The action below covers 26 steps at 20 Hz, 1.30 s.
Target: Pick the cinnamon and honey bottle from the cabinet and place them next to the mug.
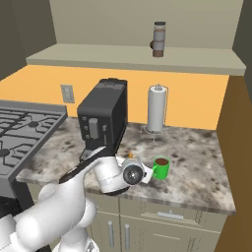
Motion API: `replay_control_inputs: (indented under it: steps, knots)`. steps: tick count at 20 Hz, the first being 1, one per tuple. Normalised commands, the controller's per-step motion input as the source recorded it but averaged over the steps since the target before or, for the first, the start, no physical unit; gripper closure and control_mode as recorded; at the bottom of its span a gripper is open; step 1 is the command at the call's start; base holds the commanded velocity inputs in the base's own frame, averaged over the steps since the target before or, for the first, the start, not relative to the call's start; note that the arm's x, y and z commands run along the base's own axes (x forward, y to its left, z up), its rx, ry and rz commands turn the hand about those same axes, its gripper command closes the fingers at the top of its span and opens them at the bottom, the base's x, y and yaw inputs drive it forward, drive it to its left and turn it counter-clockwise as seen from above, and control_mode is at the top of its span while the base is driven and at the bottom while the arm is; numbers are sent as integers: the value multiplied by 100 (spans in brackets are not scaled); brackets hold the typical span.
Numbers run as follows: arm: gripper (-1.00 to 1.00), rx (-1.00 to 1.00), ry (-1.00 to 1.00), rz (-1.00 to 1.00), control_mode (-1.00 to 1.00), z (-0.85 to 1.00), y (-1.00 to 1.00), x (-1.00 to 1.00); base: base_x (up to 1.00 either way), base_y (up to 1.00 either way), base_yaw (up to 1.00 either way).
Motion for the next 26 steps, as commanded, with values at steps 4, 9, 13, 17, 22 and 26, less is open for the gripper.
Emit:
replay_control_inputs:
  steps: [4, 9, 13, 17, 22, 26]
  knots:
    - [-100, 0, -21, 0, -100, 63, 0, -3, 0, 0, 0]
    - [-100, 0, -17, 0, -100, 55, 9, 0, 0, 0, 0]
    - [-100, 0, -12, 0, -100, 74, 3, -8, 0, 0, 0]
    - [-100, 0, 3, 0, -100, 91, 0, -36, 0, 0, 0]
    - [-100, 0, 23, -4, -100, 92, 0, -61, 0, 0, 0]
    - [-100, -5, 36, -8, -100, 76, 0, -64, 0, 0, 0]
